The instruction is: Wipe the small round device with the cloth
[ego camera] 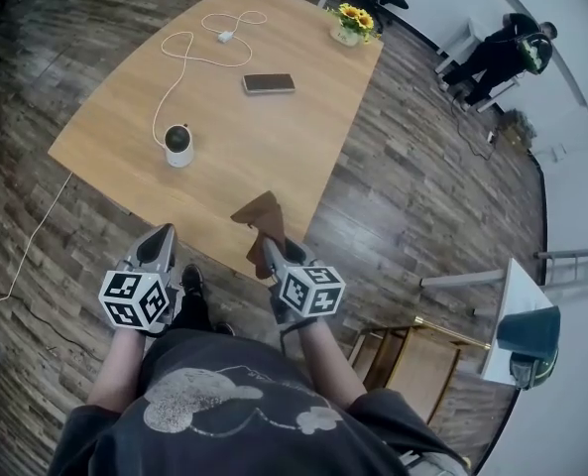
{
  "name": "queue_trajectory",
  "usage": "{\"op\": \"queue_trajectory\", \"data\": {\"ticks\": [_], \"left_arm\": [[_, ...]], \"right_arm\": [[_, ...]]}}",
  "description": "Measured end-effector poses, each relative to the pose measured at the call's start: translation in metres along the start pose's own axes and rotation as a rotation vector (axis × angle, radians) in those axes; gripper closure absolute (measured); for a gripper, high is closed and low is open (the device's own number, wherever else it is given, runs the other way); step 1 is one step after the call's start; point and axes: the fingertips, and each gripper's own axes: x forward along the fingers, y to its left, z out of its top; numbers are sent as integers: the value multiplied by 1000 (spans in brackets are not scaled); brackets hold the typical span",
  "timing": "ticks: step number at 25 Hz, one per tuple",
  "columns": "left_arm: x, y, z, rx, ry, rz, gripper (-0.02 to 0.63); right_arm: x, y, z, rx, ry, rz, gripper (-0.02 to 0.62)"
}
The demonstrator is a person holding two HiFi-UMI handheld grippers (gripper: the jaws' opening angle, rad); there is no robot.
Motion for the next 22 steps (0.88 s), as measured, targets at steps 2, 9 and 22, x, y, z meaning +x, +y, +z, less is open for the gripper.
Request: {"op": "queue_trajectory", "data": {"ticks": [2,9,22], "left_arm": [[9,16,5,-14,6,6,588],[43,59,33,-13,6,4,588],[83,116,59,-27,50,12,588]], "right_arm": [[22,8,11,-14,9,15,518],[97,53,59,-106,15,98,518],[208,137,94,-266,145,286,518]]}}
